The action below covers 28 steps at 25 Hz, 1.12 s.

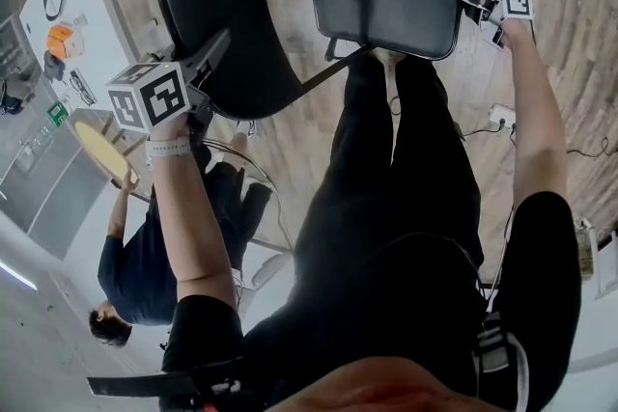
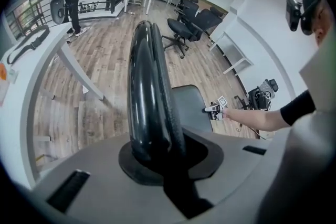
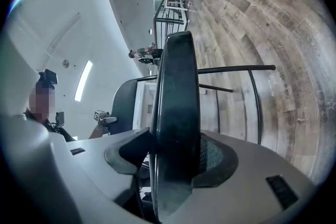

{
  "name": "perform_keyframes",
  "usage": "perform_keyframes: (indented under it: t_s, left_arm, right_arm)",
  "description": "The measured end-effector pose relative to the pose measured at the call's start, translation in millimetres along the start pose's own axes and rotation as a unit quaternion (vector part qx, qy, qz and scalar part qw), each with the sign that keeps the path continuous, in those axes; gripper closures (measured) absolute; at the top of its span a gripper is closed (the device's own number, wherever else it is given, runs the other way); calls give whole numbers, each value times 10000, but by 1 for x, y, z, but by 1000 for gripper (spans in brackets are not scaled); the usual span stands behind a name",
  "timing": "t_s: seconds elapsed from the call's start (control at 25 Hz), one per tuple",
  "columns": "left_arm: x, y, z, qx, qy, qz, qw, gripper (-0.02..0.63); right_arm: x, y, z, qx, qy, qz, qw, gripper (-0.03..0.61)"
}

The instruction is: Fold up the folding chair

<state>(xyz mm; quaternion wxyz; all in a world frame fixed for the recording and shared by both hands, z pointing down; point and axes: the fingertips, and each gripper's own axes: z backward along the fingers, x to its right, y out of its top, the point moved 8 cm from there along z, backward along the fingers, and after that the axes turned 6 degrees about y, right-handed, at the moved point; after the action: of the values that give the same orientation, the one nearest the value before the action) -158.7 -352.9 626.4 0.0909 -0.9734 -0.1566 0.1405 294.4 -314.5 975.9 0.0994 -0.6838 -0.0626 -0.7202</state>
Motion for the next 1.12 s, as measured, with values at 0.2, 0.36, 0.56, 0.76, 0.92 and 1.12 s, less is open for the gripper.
perform_keyframes:
  t_s: [0.2, 0.36, 0.56, 0.76, 0.92, 1.12]
  left_arm:
    - [-11, 1, 27, 13, 78, -65, 9999, 558]
    - [-33, 1, 44, 5, 106, -107, 9999, 558]
    - [-58, -5, 68, -7, 138, -14, 9999, 558]
    - [-87, -5, 90, -3, 166, 6, 9999, 558]
    - [-115, -6, 103, 38, 63, 40, 10000, 558]
    - [-132, -6, 113, 49, 120, -16, 9999, 558]
  right_arm:
    - [-54, 2, -42, -297, 606, 75, 9977, 325]
    - [-86, 5, -84, -395, 916, 59, 9950, 336]
    - [-122, -2, -137, -673, 1213, 135, 9902, 373]
    - [-140, -2, -193, -975, 1063, 374, 9888, 472]
    - [-157, 0, -234, -1214, 784, 510, 9882, 472]
    - [-170, -5, -288, -1002, 843, 398, 9906, 472]
